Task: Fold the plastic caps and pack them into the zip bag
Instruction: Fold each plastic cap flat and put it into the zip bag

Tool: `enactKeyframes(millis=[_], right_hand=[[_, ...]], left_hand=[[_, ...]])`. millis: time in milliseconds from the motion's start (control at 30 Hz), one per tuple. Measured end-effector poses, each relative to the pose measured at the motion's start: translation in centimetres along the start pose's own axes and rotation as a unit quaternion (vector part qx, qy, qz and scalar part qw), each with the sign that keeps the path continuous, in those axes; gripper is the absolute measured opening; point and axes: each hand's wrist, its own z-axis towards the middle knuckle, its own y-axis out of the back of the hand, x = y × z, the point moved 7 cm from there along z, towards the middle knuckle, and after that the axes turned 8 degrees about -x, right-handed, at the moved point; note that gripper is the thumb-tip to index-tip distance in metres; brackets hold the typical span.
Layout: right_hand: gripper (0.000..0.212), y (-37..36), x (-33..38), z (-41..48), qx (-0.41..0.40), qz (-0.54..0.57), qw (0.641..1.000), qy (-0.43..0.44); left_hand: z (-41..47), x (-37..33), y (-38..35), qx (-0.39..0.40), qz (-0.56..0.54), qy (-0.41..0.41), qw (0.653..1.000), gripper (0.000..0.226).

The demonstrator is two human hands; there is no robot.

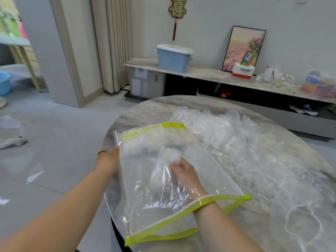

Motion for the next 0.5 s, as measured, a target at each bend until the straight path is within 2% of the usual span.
enactKeyframes(millis=[67,133,233,300,367,433,500], right_hand=[[0.014,-0.8,-0.2,0.9,-0.005,0.017,1.000,0.002],[0.011,-1.6,-0.3,1.6,-0.015,0.046,0.999,0.005],[0.005,-3.8,0.4,2.7,-0.004,0.186,0.983,-0.002],[0.017,-5.2,0.5,4.3,-0.011,0.233,0.972,-0.024],[0.033,-6.2,0.8,6.4,-0.021,0.196,0.980,-0.018],[0.034,-7.3,1.3,7.7,0.002,0.133,0.991,-0.004],[0.035,-8.5,1.8,9.0,0.017,0.117,0.993,0.001]], left_hand=[[0.9,0.6,-1.4,0.037,0.020,0.014,0.999,0.050],[1.1,0.0,-2.3,0.040,0.034,-0.017,0.998,0.041],[0.8,-1.4,-2.4,0.014,0.044,-0.083,0.995,0.041],[0.5,-1.9,-2.4,0.011,0.048,-0.117,0.992,0.043],[0.6,-1.8,-2.4,0.015,0.048,-0.136,0.989,0.044],[0.9,-1.5,-2.5,0.023,0.044,-0.135,0.990,0.043],[1.4,-1.3,-2.4,0.019,0.044,-0.131,0.990,0.042]])
